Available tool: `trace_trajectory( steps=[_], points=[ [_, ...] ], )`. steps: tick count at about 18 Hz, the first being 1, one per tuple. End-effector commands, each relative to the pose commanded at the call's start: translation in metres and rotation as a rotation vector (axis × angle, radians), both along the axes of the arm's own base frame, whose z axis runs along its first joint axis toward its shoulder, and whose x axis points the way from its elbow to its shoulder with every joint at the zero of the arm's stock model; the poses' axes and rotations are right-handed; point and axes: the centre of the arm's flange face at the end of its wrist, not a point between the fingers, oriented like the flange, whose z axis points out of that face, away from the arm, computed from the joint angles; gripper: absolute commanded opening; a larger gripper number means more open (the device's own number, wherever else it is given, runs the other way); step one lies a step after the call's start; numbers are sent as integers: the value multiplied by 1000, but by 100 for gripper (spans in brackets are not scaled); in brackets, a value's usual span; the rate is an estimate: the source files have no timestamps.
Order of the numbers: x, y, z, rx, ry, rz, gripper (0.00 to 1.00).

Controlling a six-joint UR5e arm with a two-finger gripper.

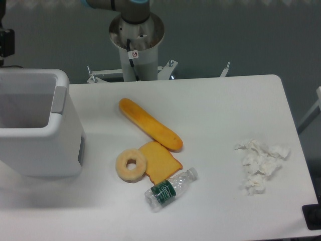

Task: Close the trash can
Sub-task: 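Lower the gripper behind the raised trash can lid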

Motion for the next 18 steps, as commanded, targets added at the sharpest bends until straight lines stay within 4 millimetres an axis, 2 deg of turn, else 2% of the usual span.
trace_trajectory(
  steps=[8, 18],
  points=[
    [-6, 15, 5, 4, 27, 48, 100],
    [-15, 21, 7, 18, 63, 92, 100]
  ],
)
